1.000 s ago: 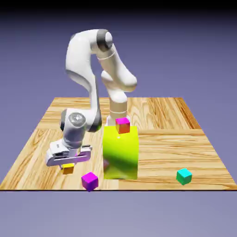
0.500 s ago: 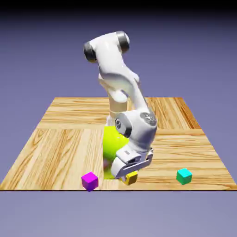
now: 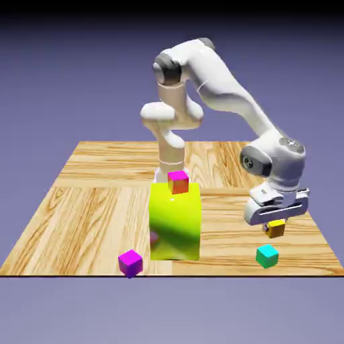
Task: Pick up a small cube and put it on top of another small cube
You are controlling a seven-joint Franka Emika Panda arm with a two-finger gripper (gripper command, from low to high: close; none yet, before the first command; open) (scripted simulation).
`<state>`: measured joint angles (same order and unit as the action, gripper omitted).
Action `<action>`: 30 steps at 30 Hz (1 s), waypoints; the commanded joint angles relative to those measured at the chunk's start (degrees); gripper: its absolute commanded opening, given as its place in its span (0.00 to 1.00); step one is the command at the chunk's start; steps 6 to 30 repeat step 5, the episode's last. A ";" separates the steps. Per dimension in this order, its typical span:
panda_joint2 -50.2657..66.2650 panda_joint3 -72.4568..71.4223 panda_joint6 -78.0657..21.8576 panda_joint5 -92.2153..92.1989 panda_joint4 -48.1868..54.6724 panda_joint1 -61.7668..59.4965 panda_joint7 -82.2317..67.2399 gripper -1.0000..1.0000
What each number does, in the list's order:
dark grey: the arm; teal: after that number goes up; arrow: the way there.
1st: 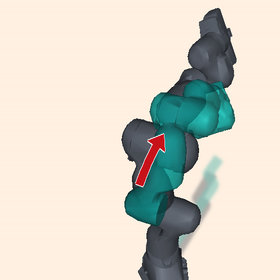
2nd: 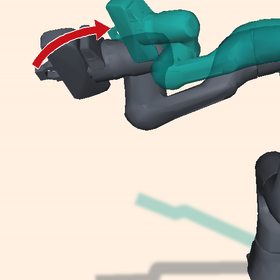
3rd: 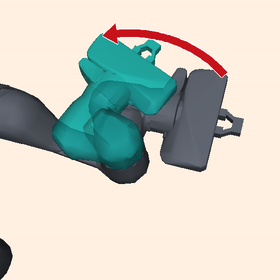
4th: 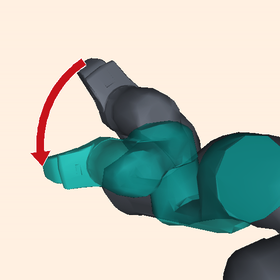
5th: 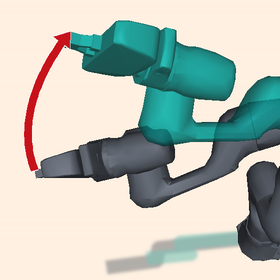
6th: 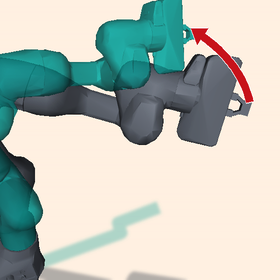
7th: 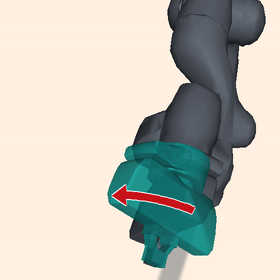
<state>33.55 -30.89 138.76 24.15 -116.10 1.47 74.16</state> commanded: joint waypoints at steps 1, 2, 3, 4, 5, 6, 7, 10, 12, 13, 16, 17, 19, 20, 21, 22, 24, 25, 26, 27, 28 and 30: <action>1.29 0.84 1.18 1.08 -0.01 0.62 0.69 0.00; 1.29 0.84 1.18 1.08 -0.01 0.62 0.69 1.00; 1.29 0.84 1.18 1.08 -0.01 0.62 0.69 1.00; -0.78 -0.49 -0.76 -0.44 0.01 -0.37 -0.26 1.00; -2.85 -1.82 -2.70 -1.96 0.03 -1.36 -1.22 1.00; -2.85 -1.82 -2.70 -1.96 0.03 -1.36 -1.22 1.00; -2.85 -1.82 -2.70 -1.96 0.03 -1.36 -1.22 1.00; -2.85 -1.82 -2.70 -1.96 0.03 -1.36 -1.22 1.00; -2.85 -1.82 -2.70 -1.96 0.03 -1.36 -1.22 1.00; -2.85 -1.82 -2.70 -1.96 0.03 -1.36 -1.22 1.00; -2.85 -1.82 -2.70 -1.96 0.03 -1.36 -1.22 1.00; -2.85 -1.82 -2.70 -1.96 0.03 -1.36 -1.22 1.00; -2.85 -1.82 -2.70 -1.96 0.03 -1.36 -1.22 1.00; -2.85 -1.82 -2.70 -1.96 0.03 -1.36 -1.22 1.00; -2.85 -1.82 -2.70 -1.96 0.03 -1.36 -1.22 1.00; -2.85 -1.82 -2.70 -1.96 0.03 -1.36 -1.22 1.00; -2.85 -1.82 -2.70 -1.96 0.03 -1.36 -1.22 1.00; -2.85 -1.82 -2.70 -1.96 0.03 -1.36 -1.22 1.00; -2.85 -1.82 -2.70 -1.96 0.03 -1.36 -1.22 1.00; -2.85 -1.82 -2.70 -1.96 0.03 -1.36 -1.22 1.00; -2.85 -1.82 -2.70 -1.96 0.03 -1.36 -1.22 1.00; -2.85 -1.82 -2.70 -1.96 0.03 -1.36 -1.22 1.00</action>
